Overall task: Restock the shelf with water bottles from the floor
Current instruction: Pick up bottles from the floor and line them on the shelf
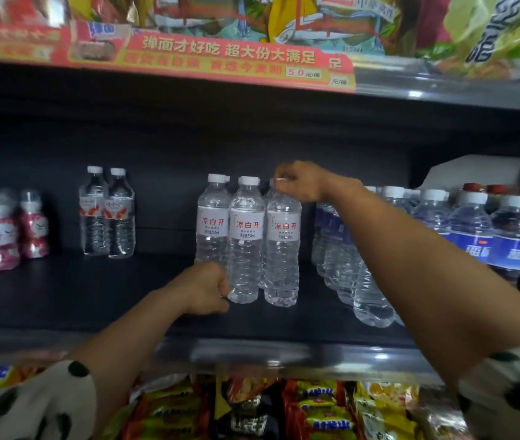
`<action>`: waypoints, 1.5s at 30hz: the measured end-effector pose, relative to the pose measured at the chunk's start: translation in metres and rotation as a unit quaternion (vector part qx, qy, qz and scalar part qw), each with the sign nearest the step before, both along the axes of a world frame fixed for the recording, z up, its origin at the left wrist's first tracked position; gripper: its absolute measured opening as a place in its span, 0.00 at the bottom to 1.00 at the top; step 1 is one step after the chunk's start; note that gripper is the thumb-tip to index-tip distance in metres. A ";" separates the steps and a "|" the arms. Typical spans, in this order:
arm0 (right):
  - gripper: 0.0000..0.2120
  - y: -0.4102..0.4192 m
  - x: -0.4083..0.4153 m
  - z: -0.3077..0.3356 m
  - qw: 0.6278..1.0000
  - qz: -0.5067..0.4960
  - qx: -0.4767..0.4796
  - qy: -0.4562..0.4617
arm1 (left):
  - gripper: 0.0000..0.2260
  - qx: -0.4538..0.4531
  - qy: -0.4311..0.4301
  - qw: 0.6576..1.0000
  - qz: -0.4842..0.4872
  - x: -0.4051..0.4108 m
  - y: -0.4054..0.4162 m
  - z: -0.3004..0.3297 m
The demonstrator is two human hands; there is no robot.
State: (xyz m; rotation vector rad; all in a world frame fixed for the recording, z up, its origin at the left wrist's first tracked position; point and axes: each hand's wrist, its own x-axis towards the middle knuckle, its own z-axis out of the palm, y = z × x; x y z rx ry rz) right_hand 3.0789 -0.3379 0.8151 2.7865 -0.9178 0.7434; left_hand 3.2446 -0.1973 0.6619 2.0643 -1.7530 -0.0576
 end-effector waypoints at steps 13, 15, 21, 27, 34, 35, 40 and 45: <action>0.18 0.005 0.003 -0.003 0.998 -0.054 -0.023 0.021 | 0.09 0.006 0.016 1.000 0.000 0.002 0.009 -0.004; 0.16 0.005 0.008 -0.003 0.998 -0.054 -0.031 0.017 | 0.09 0.007 0.012 1.000 0.002 0.004 0.010 -0.005; 0.17 0.001 0.010 -0.005 0.997 -0.068 -0.024 0.009 | 0.08 0.010 0.017 1.000 -0.001 0.007 0.008 -0.006; 0.28 0.003 0.008 -0.007 0.996 -0.091 -0.002 -0.019 | 0.09 0.015 0.021 1.000 0.000 0.005 0.011 -0.006; 0.31 0.049 -0.013 -0.028 0.986 -0.148 -0.072 -0.022 | 0.09 -0.002 0.013 1.000 0.000 -0.002 0.033 0.006; 0.28 0.062 -0.018 -0.037 0.984 -0.153 -0.089 -0.019 | 0.09 -0.006 0.009 1.000 -0.002 -0.004 0.039 0.008; 0.20 0.134 -0.039 -0.097 0.981 -0.159 -0.109 -0.021 | 0.09 -0.031 -0.014 0.999 -0.021 -0.024 0.075 0.003; 0.21 0.215 -0.057 -0.184 0.985 -0.153 -0.046 0.064 | 0.07 -0.016 -0.063 0.996 -0.057 -0.057 0.123 -0.036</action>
